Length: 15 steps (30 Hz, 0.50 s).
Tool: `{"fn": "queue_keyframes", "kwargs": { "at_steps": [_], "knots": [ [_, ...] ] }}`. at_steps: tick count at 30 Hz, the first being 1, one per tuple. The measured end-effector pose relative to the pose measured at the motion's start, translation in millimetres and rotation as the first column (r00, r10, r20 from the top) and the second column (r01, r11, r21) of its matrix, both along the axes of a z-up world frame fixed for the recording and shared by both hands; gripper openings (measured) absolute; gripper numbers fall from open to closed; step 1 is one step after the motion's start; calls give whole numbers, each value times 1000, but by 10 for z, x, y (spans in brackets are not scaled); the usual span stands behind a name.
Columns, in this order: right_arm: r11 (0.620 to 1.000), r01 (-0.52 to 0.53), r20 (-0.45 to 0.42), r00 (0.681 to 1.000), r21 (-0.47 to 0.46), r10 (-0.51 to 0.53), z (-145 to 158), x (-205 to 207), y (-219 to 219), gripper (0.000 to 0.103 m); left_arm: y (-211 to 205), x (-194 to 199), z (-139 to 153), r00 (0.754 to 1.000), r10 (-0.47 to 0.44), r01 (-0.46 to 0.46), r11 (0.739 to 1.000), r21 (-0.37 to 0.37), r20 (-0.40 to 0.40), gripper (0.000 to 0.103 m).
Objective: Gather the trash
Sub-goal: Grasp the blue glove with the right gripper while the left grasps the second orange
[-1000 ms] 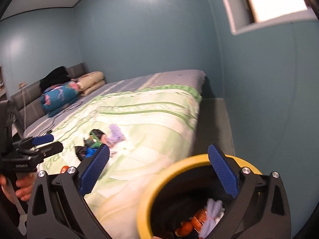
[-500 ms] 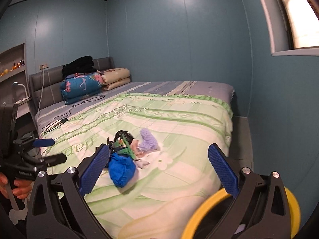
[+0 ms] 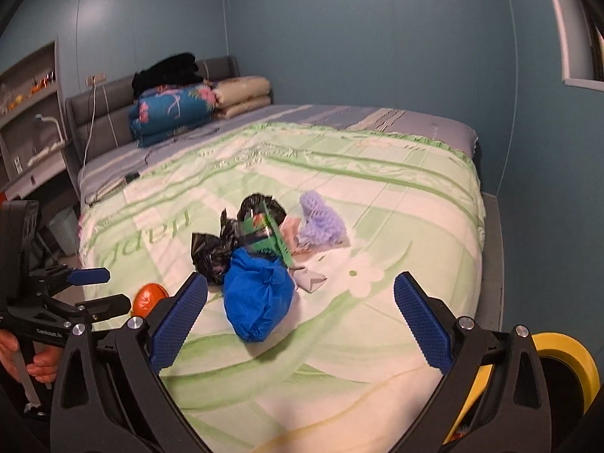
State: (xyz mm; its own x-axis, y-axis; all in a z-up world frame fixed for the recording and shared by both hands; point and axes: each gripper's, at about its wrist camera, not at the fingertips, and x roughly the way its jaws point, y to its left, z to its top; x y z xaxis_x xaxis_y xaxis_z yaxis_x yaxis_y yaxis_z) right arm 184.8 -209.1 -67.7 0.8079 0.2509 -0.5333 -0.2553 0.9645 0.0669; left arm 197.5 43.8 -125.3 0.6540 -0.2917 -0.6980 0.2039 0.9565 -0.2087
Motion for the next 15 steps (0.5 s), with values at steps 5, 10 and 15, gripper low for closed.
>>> {"fn": "queue_keyframes", "kwargs": {
  "at_steps": [5, 10, 15],
  "knots": [
    [998, -55, -49, 997, -22, 54, -163, 204, 204, 94, 61, 27, -139, 1000, 1, -1, 1000, -2, -6, 95],
    [993, -98, -93, 991, -65, 92, -281, 395, 425, 94, 78, 97, -181, 1000, -5, 5, 1000, -4, 1, 95],
    [989, -103, -139, 986, -102, 88, -374, 569, 571, 83, 95, 153, -206, 1000, -11, 11, 1000, -10, 18, 95]
  ]
}}
